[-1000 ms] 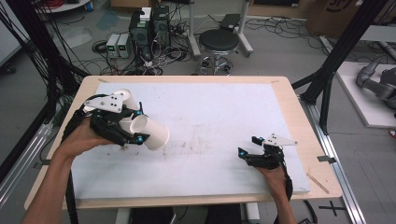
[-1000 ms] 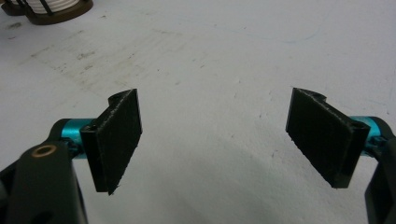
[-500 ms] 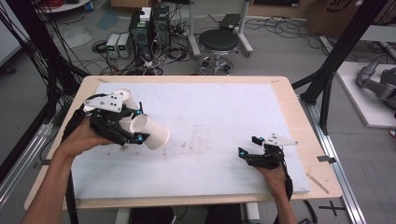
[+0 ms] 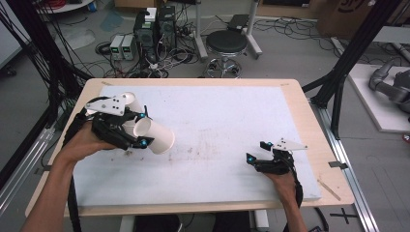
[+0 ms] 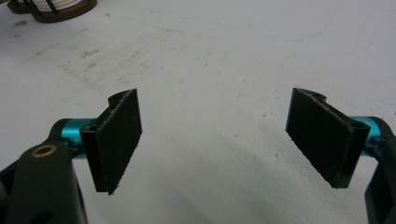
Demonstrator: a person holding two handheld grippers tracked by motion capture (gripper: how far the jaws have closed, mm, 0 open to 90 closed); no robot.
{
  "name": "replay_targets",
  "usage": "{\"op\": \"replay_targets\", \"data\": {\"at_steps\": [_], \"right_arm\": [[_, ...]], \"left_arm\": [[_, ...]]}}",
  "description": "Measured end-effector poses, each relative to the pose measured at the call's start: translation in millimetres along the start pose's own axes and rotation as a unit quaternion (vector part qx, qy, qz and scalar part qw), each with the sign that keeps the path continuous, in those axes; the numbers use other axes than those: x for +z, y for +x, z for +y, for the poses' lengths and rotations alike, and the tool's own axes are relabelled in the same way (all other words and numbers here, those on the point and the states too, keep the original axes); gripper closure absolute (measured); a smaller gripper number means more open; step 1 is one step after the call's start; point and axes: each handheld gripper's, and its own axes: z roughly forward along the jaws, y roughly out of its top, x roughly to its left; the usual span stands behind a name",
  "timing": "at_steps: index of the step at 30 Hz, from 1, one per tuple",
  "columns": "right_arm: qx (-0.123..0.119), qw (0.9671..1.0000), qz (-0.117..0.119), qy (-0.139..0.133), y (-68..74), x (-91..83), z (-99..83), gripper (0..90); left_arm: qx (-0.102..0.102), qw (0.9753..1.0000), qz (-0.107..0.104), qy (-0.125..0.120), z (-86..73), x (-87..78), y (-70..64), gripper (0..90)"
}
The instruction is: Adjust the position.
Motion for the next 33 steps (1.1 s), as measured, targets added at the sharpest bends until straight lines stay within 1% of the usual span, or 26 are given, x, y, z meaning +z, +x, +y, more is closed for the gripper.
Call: {"op": "replay_targets", "data": {"at_steps": [3,6,8,10,11,15,17,19,21,23,27,29,30,33], "right_arm": [[0.0,1.0,0.0,-0.001,0.1,0.0,0.2,18.8],[0.008,0.9999,0.006,-0.003,-1.8,-0.7,0.3,18.7],[0.014,0.9998,0.015,-0.001,-3.5,-0.8,0.7,18.8],[0.013,0.9994,0.032,0.008,-4.9,-0.5,2.6,18.8],[0.012,0.9992,0.036,0.009,-4.7,-0.6,3.3,18.8],[-0.001,0.9984,0.055,0.013,-1.0,-2.4,10.2,18.8],[-0.013,0.9978,0.063,0.012,1.0,-3.1,15.7,18.8],[-0.022,0.9972,0.071,0.013,4.0,-3.3,22.1,18.8],[-0.033,0.9962,0.08,0.012,6.7,-4.0,29.6,18.8],[-0.039,0.9952,0.09,0.009,9.6,-4.5,37.9,18.8],[-0.057,0.9932,0.101,0.006,14.2,-6.0,54.8,18.8],[-0.064,0.9922,0.107,-0.003,15.9,-7.2,60.8,19.2],[-0.067,0.9915,0.112,-0.003,16.4,-7.6,63.7,19.2],[-0.076,0.9894,0.124,-0.003,19.6,-8.5,71.0,19.2]], "left_arm": [[0.003,1.0,-0.001,-0.002,0.5,0.5,-0.7,32.6],[0.002,1.0,-0.001,-0.006,0.8,0.9,-1.0,32.6],[0.004,1.0,-0.001,-0.008,1.3,1.1,-1.0,32.5],[0.004,0.9999,-0.003,-0.013,1.8,2.4,-1.3,32.5],[0.005,0.9999,-0.003,-0.014,2.2,2.9,-1.3,32.6],[0.006,0.9998,-0.006,-0.018,3.4,8.3,-1.5,32.6],[0.007,0.9998,-0.007,-0.015,4.1,11.1,-1.8,32.6],[0.006,0.9998,-0.01,-0.018,4.8,14.0,-2.1,32.6],[0.009,0.9997,-0.012,-0.02,6.0,16.0,-2.3,32.6],[0.009,0.9996,-0.014,-0.024,7.2,17.7,-2.6,32.6],[0.009,0.9994,-0.016,-0.031,8.8,21.5,-3.2,32.6],[0.003,0.999,-0.018,-0.04,8.3,24.0,-3.9,32.6],[0.001,0.9988,-0.019,-0.044,7.8,25.2,-4.0,32.6],[-0.002,0.9986,-0.021,-0.047,5.5,28.8,-3.6,32.6]]}}
